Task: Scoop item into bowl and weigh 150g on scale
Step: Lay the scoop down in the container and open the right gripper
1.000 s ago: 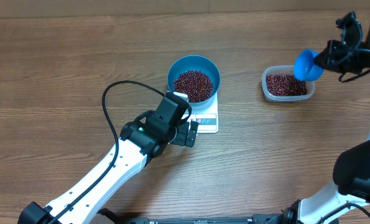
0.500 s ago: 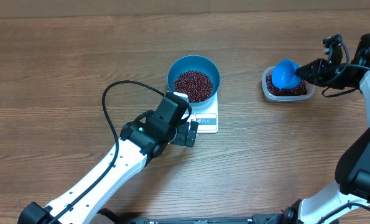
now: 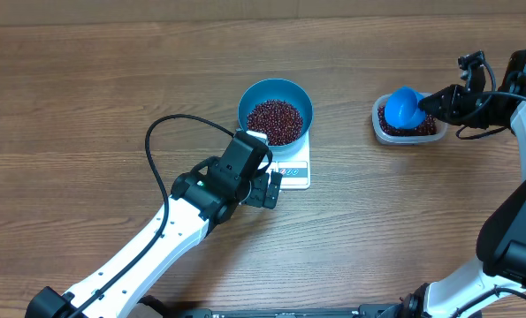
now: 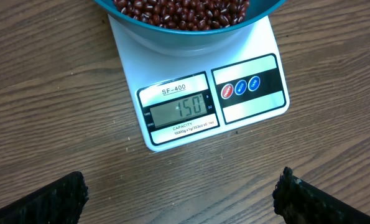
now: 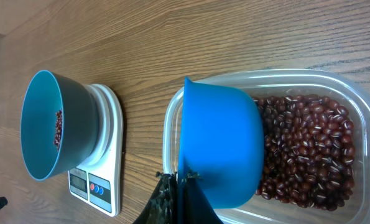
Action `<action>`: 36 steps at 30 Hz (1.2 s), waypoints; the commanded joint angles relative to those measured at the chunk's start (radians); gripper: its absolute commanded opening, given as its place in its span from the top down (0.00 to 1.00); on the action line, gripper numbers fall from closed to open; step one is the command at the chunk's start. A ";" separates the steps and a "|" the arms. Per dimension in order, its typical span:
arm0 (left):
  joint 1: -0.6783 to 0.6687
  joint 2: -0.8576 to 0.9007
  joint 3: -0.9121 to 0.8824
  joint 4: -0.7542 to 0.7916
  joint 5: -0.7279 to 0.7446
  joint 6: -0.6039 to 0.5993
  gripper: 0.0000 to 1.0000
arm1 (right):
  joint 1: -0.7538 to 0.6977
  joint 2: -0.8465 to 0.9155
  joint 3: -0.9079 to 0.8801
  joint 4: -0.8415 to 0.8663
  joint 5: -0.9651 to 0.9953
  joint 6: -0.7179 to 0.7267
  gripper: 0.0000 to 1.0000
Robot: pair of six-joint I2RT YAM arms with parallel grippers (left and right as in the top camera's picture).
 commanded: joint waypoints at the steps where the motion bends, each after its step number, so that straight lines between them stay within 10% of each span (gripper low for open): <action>1: 0.004 -0.006 -0.011 0.000 -0.006 0.016 0.00 | -0.003 0.000 -0.010 0.004 -0.013 0.007 0.96; 11: 0.004 -0.006 -0.011 0.000 -0.006 0.016 0.00 | -0.003 0.002 -0.010 0.010 -0.013 0.007 0.95; 19: 0.004 -0.006 -0.011 0.000 -0.006 0.016 0.00 | -0.003 0.002 -0.010 0.010 0.022 0.007 0.46; 36: 0.004 -0.006 -0.011 0.000 -0.006 0.016 0.00 | -0.004 0.002 -0.010 0.033 0.357 0.007 0.18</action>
